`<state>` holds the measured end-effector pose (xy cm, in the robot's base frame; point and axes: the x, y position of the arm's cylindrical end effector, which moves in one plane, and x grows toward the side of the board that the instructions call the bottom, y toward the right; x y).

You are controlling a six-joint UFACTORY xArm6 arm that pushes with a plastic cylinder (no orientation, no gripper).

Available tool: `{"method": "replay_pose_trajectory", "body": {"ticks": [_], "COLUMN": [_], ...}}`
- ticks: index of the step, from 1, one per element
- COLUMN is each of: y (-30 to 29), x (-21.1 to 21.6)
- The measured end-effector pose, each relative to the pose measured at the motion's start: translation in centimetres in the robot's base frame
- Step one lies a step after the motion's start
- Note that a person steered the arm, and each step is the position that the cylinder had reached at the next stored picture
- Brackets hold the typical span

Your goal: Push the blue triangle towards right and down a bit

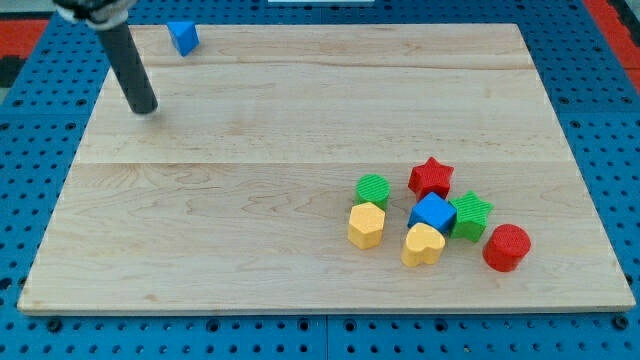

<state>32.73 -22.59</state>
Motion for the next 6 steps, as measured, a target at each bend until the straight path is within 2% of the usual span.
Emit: {"method": "replay_pose_trajectory", "body": {"ticks": [2, 4, 6], "y": [-0.9, 2.4, 14.5], "x": [-11.0, -12.3, -9.8]}}
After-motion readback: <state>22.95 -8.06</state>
